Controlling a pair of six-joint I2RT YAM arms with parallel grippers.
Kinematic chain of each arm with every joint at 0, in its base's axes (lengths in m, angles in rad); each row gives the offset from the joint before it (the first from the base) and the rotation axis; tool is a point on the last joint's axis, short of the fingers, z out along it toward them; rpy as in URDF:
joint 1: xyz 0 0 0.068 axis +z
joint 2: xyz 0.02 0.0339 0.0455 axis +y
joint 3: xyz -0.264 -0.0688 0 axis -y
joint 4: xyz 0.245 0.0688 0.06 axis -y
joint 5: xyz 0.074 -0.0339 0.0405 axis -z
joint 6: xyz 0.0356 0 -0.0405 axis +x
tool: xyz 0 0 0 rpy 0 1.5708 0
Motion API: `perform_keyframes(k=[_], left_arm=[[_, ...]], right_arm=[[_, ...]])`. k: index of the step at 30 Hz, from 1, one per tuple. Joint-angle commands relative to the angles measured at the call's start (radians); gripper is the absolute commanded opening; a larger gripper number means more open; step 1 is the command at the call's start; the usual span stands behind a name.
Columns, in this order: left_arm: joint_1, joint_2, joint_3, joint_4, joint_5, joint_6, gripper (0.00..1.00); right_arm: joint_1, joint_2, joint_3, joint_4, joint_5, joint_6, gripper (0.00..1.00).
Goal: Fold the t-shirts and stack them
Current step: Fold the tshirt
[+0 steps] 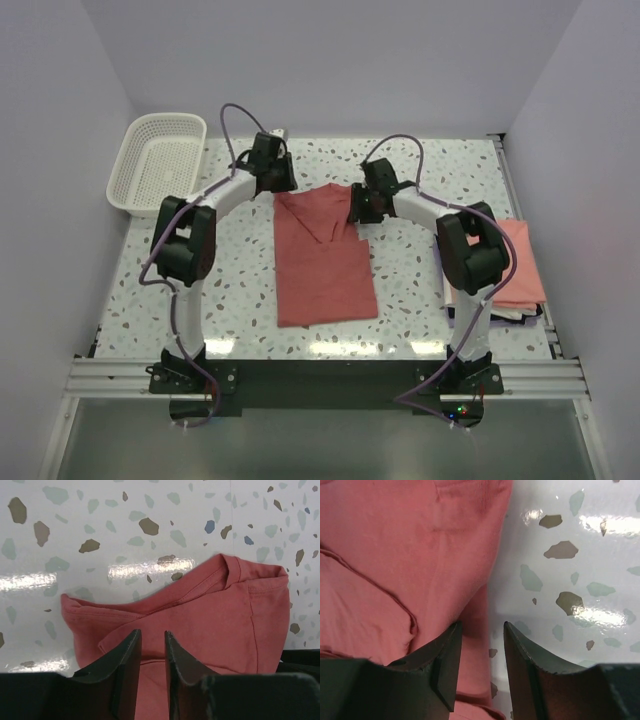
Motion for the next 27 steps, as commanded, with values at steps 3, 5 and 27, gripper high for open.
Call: perform_keyframes(k=[3, 5, 27], left_arm=[[-0.03, 0.045, -0.011, 0.07, 0.044, -0.022, 0.27], [-0.032, 0.059, -0.008, 0.056, 0.016, -0.024, 0.25], [-0.035, 0.139, 0.018, -0.061, -0.161, -0.022, 0.11]], right_arm=[[0.022, 0.014, -0.028, 0.05, -0.012, 0.018, 0.43], [0.024, 0.009, -0.037, 0.05, -0.008, 0.027, 0.4], [0.005, -0.083, -0.149, -0.011, 0.144, 0.11, 0.0]])
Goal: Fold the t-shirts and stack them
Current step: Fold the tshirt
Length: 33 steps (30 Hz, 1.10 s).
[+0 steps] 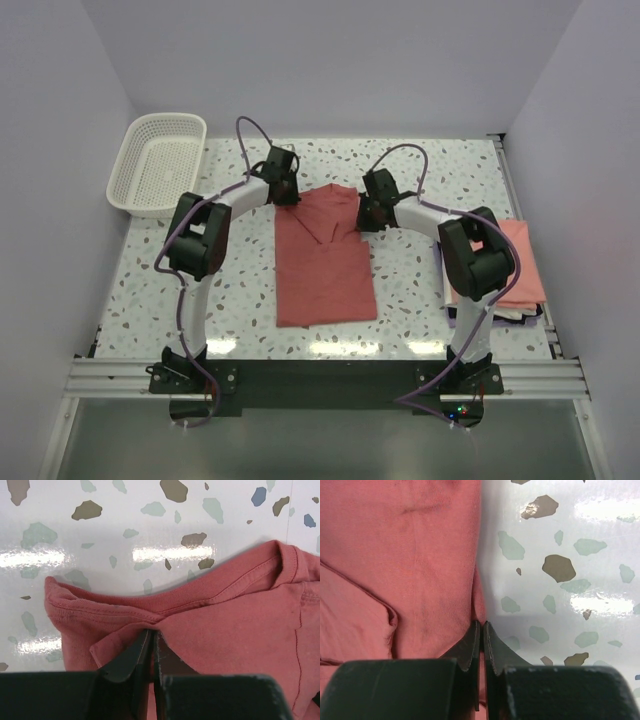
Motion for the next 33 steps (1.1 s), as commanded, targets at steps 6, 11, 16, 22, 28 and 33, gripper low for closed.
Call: perform_keyframes(k=[6, 11, 16, 22, 28, 33], left_arm=[[0.012, -0.015, 0.042, -0.047, -0.05, 0.03, 0.13], [0.012, -0.062, 0.098, -0.047, -0.035, 0.057, 0.2], [0.012, -0.093, 0.134, -0.061, -0.024, 0.064, 0.27], [0.014, -0.154, 0.112, -0.081, -0.017, 0.039, 0.28], [0.014, -0.239, 0.028, -0.067, 0.034, -0.005, 0.28], [0.014, -0.28, -0.053, -0.045, 0.085, -0.044, 0.28]], right_arm=[[-0.016, -0.052, -0.014, -0.077, 0.056, 0.0, 0.07], [-0.016, -0.081, 0.032, -0.112, 0.048, -0.029, 0.34], [-0.018, -0.13, 0.064, -0.149, 0.069, -0.048, 0.42], [-0.01, -0.157, 0.102, -0.166, 0.077, -0.058, 0.42], [0.024, -0.143, 0.142, -0.128, 0.014, -0.06, 0.42], [0.065, -0.052, 0.21, -0.122, -0.017, -0.06, 0.41]])
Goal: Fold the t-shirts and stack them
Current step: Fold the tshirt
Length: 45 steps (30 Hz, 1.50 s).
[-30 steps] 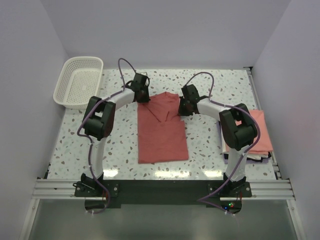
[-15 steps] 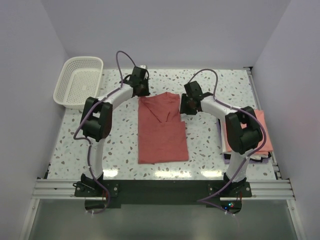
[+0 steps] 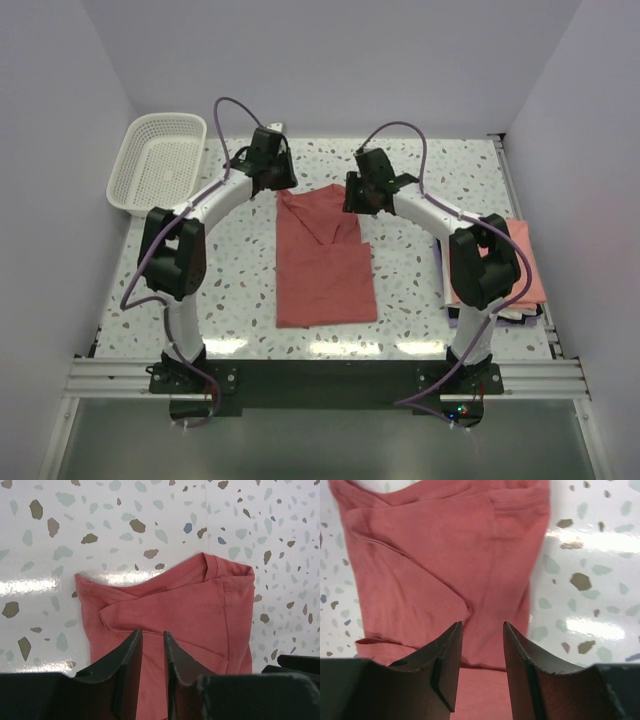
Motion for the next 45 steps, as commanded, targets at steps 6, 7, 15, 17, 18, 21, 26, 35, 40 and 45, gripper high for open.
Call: perform_keyframes(k=[6, 7, 15, 17, 18, 21, 26, 35, 40, 45], left_arm=[[0.007, -0.116, -0.126, 0.041, 0.062, -0.038, 0.28], [0.005, -0.122, -0.132, 0.041, 0.063, -0.038, 0.28], [0.007, -0.202, -0.198, 0.039, 0.071, -0.043, 0.28], [0.007, -0.223, -0.213, 0.039, 0.072, -0.044, 0.28], [0.007, -0.229, -0.218, 0.042, 0.072, -0.046, 0.28], [0.007, -0.254, -0.236, 0.041, 0.068, -0.043, 0.28], [0.007, -0.274, -0.256, 0.034, 0.066, -0.04, 0.28], [0.007, -0.308, -0.293, 0.039, 0.065, -0.04, 0.28], [0.007, -0.328, -0.311, 0.034, 0.062, -0.04, 0.27], [0.007, -0.348, -0.322, 0.025, 0.054, -0.04, 0.28]], right_arm=[[0.042, 0.135, 0.108, 0.055, -0.064, -0.006, 0.41], [0.045, 0.148, 0.122, 0.051, -0.062, -0.003, 0.41], [0.059, 0.194, 0.125, 0.055, -0.051, 0.011, 0.4], [0.064, 0.2, 0.127, 0.058, -0.062, 0.012, 0.38], [0.065, 0.2, 0.125, 0.066, -0.065, 0.014, 0.37], [0.073, 0.192, 0.113, 0.078, -0.074, 0.021, 0.27], [0.09, 0.143, 0.084, 0.09, -0.073, 0.023, 0.2], [0.127, 0.103, 0.039, 0.123, -0.12, 0.035, 0.16], [0.168, 0.088, 0.03, 0.146, -0.131, 0.043, 0.15], [0.205, 0.106, 0.045, 0.15, -0.146, 0.038, 0.15]])
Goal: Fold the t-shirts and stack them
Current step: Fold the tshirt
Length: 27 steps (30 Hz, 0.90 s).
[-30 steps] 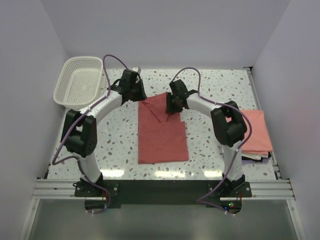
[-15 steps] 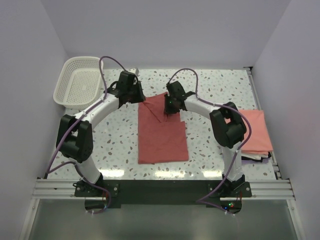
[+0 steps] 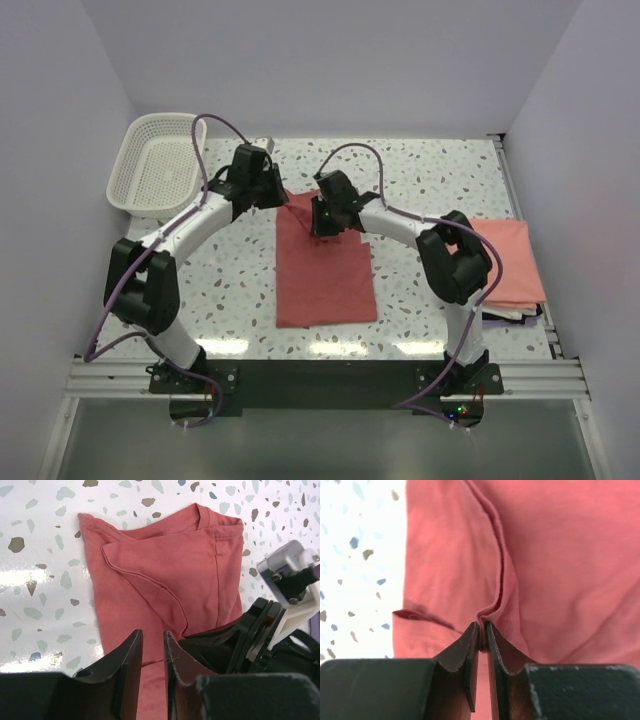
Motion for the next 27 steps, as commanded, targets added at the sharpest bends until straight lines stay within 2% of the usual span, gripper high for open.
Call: perform_keyframes(k=[1, 19, 21, 25, 27], left_arm=[[0.007, -0.055, -0.013, 0.01, -0.001, -0.013, 0.27], [0.007, -0.055, -0.05, -0.006, -0.013, -0.033, 0.28], [0.007, -0.052, -0.056, -0.009, -0.018, -0.037, 0.28], [0.007, -0.057, -0.077, -0.007, -0.016, -0.051, 0.29], [0.007, -0.066, -0.102, 0.009, 0.003, -0.066, 0.29]], right_arm=[[0.034, -0.031, 0.017, 0.047, -0.037, 0.006, 0.15], [0.071, 0.05, 0.028, 0.114, -0.14, 0.023, 0.17], [0.071, 0.061, 0.035, 0.117, -0.158, 0.025, 0.21], [0.071, 0.035, 0.009, 0.129, -0.167, 0.028, 0.44], [0.068, 0.001, 0.005, 0.119, -0.164, 0.031, 0.48]])
